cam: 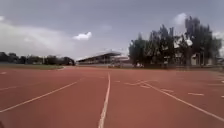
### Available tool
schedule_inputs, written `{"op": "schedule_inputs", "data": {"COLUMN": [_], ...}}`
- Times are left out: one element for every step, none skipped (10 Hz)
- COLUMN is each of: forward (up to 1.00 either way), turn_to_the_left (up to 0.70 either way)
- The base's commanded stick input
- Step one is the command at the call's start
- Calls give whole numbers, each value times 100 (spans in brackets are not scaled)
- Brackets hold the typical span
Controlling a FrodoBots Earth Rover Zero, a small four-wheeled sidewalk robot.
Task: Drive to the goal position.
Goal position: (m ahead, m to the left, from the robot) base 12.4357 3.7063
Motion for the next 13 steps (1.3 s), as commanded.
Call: {"op": "schedule_inputs", "data": {"forward": [45,45,45,45,45,45,45,45,45,45,45,45,45], "turn_to_the_left": [0,0,0,0,0,0,0,0,0,0,0,0,0]}}
